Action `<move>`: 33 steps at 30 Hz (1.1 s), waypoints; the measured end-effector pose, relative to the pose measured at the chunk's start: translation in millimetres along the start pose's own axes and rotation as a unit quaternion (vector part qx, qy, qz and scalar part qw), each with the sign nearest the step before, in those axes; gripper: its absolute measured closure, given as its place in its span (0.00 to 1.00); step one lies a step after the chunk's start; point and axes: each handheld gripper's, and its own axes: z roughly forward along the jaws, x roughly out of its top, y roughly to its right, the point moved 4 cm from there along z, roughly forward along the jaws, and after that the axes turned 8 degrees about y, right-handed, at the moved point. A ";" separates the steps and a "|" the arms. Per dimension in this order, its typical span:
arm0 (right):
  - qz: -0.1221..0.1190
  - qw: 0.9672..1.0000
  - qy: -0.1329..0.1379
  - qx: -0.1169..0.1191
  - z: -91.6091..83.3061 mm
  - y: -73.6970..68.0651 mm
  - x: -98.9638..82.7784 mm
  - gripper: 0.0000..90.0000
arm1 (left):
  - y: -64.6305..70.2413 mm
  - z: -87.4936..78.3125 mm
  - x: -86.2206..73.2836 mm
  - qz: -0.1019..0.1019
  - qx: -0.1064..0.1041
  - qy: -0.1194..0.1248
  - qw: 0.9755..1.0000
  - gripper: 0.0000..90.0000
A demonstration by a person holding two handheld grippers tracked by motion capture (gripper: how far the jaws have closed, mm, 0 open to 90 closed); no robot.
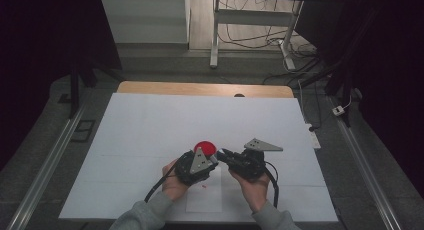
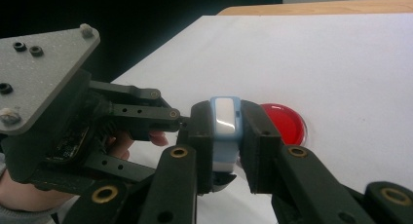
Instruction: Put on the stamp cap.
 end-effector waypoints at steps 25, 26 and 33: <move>-0.032 0.999 0.011 0.002 -0.6 -4.1 0.5 0.84 | -6.2 -3.0 -2.6 -0.042 -0.012 0.016 0.999 0.58; -0.033 0.999 0.012 0.002 -0.8 -4.0 0.8 0.84 | -7.0 -3.9 -2.9 -0.047 -0.013 0.016 0.999 0.55; -0.044 0.999 0.019 -0.001 -3.8 -2.8 5.0 0.84 | -15.6 -19.7 -7.3 -0.098 -0.044 0.014 0.994 0.40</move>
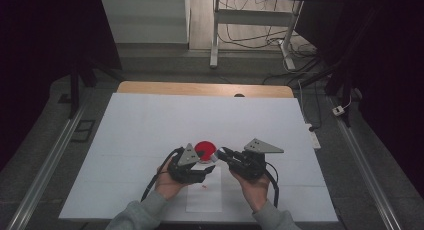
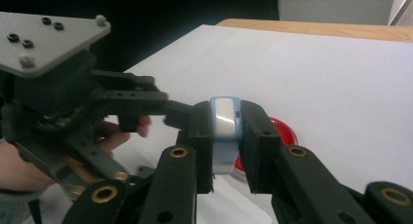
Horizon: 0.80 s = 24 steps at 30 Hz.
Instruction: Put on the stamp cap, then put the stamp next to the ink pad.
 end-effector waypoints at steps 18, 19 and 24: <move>-0.034 0.999 -0.007 -0.012 -1.7 14.7 1.6 0.84 | -27.9 -88.7 -41.5 -0.060 0.032 -0.020 0.998 0.30; -0.036 0.999 -0.008 -0.013 -1.6 15.1 1.5 0.84 | -29.4 -92.4 -43.8 -0.063 0.034 -0.020 0.997 0.30; -0.051 0.999 -0.011 -0.010 -0.8 15.9 1.5 0.84 | -34.0 -106.6 -53.4 -0.076 0.041 -0.020 0.996 0.30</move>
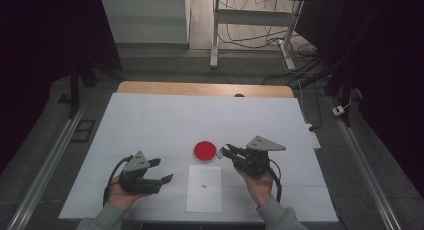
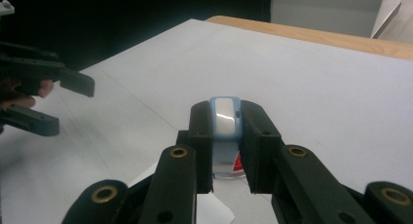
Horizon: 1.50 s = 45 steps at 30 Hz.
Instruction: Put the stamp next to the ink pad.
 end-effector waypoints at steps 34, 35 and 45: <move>-0.076 0.987 -0.133 -0.053 38.1 34.8 -33.1 0.83 | -23.4 -32.5 -32.6 -0.034 0.043 -0.018 0.998 0.30; -0.076 0.987 -0.134 -0.053 38.1 35.3 -33.7 0.81 | -23.4 -32.5 -32.7 -0.034 0.043 -0.018 0.998 0.30; -0.066 0.993 -0.082 -0.058 22.4 34.7 -22.3 0.46 | -24.8 -33.6 -32.7 -0.036 0.046 -0.016 0.998 0.29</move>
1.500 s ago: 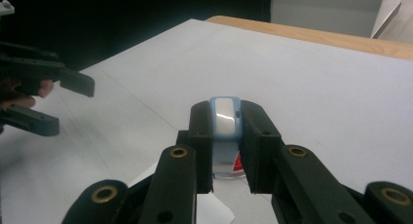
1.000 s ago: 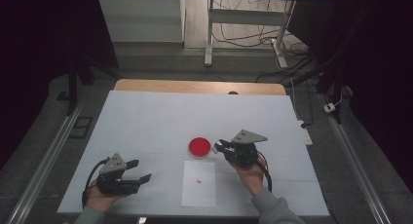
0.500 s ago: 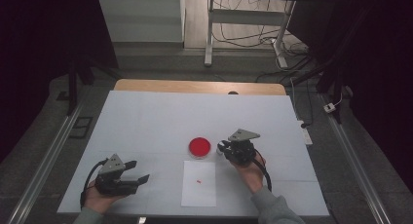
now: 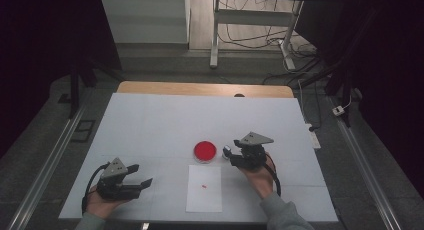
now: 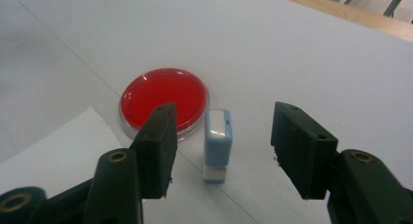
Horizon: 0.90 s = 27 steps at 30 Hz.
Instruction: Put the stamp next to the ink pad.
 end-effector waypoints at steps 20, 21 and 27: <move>-0.011 0.999 0.042 -0.013 -110.2 28.5 -42.9 0.44 | 2.1 3.8 1.2 0.002 -0.010 -0.004 1.000 0.29; -0.010 0.999 0.045 -0.014 -115.4 30.9 -45.6 0.45 | 2.2 4.0 1.3 0.003 -0.009 -0.004 1.000 0.29; -0.006 0.999 0.047 -0.022 -129.6 41.6 -56.5 0.45 | 2.3 4.1 1.7 0.002 -0.008 -0.004 1.000 0.29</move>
